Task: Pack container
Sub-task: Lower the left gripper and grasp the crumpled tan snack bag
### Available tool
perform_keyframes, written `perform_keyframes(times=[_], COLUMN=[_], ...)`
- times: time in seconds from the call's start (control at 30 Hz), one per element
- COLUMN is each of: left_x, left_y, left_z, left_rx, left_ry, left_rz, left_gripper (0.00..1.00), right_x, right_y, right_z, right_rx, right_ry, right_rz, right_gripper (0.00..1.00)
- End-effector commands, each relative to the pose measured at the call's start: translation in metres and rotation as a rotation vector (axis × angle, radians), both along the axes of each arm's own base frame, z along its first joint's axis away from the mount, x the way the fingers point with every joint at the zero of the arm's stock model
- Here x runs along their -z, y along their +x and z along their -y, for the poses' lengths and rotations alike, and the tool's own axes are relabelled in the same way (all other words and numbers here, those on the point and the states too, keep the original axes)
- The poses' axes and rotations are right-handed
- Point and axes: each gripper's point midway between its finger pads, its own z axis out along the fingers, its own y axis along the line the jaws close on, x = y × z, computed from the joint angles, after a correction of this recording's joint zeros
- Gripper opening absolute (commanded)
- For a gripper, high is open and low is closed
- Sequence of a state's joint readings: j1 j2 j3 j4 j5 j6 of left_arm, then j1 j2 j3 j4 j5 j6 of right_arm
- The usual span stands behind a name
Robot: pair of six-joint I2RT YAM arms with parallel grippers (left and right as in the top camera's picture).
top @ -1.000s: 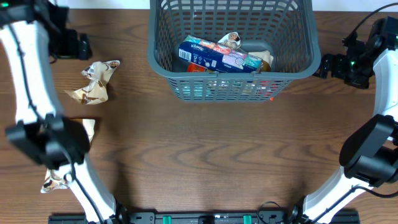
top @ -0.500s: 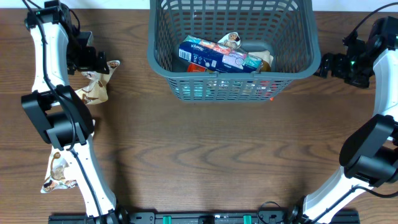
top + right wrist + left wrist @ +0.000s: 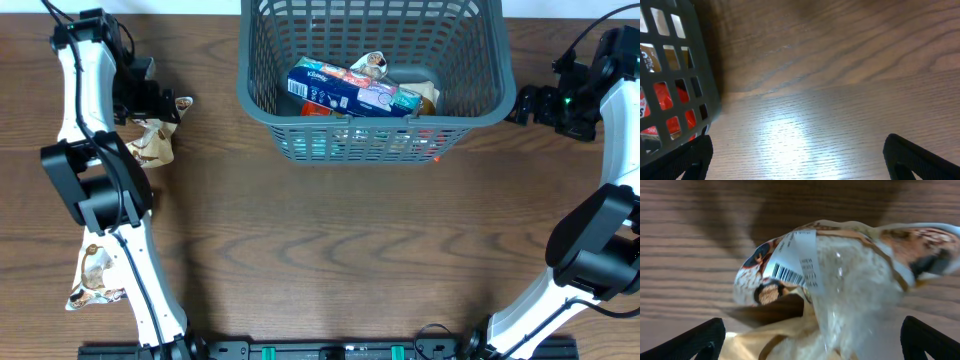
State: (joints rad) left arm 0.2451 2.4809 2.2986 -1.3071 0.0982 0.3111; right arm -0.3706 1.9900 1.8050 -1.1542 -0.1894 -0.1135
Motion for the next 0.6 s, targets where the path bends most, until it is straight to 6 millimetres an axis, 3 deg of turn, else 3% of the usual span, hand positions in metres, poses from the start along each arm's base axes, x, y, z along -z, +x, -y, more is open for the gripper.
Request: perform_keyframes(times=[0.0,0.23,0.4,0.57], left_x=[0.015,0.03,0.031,0.045], left_y=[-0.002,-0.004,-0.001,-0.007], left_z=[0.003,0.004,0.002,0.002], left_rx=[0.01,0.009,0.008,0.007], left_ry=[-0.011,-0.018,-0.014,-0.012], left_rz=[-0.03,-0.057,-0.043,-0.069], left_gripper=[0.99,0.99,0.9,0.83], right_x=[-0.002,-0.001,-0.001,-0.001], right_y=[0.003,0.002,0.001,-0.002], right_z=[-0.003,-0.004,-0.004,-0.002], right_rx=[-0.026,-0.025,-0.025,-0.021], right_ry=[-0.013,-0.011,-0.01,-0.026], right_rz=[0.006,0.002,-0.001,-0.017], right_gripper=[0.99,0.99,0.99,0.99])
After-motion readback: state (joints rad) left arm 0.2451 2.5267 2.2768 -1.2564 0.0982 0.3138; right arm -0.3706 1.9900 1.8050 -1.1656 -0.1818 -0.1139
